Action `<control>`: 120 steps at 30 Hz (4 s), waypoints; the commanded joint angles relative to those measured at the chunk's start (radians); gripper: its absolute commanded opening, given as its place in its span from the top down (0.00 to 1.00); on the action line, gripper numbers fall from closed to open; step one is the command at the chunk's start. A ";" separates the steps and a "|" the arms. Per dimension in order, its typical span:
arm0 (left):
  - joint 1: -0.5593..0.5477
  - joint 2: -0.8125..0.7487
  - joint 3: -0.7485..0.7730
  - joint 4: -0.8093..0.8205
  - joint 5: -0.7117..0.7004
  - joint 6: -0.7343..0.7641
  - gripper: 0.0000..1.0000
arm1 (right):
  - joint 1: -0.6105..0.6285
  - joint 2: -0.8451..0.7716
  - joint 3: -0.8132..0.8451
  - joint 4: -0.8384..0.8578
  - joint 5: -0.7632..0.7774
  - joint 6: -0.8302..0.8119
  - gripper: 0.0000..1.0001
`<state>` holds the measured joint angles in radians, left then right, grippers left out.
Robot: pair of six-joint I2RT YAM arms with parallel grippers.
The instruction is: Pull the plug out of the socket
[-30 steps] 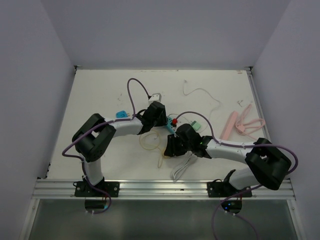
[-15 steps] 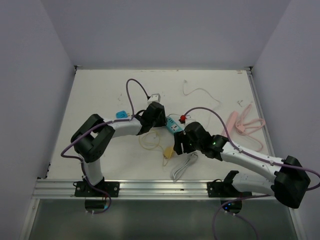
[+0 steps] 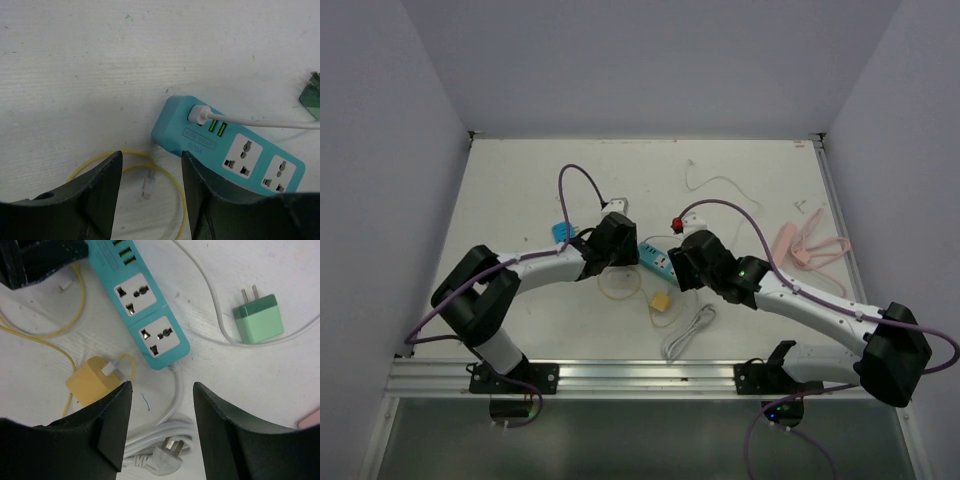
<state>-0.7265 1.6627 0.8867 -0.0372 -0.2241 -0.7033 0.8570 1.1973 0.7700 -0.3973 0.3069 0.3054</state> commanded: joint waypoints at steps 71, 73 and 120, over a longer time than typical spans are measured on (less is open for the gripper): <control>0.038 -0.652 -0.313 -0.128 -0.009 0.034 0.07 | -0.144 0.294 -0.066 0.287 -0.266 -0.097 0.31; 0.038 -0.653 -0.312 -0.127 -0.003 0.030 0.07 | -0.144 0.317 -0.072 0.301 -0.262 -0.089 0.32; -0.004 -0.034 -0.052 0.186 0.183 -0.436 0.15 | -0.168 0.306 -0.314 0.862 -0.345 0.638 1.00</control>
<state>-0.7166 1.6039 0.7994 0.0536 -0.0605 -1.0859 0.6876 1.4696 0.4828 0.3573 -0.0193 0.8722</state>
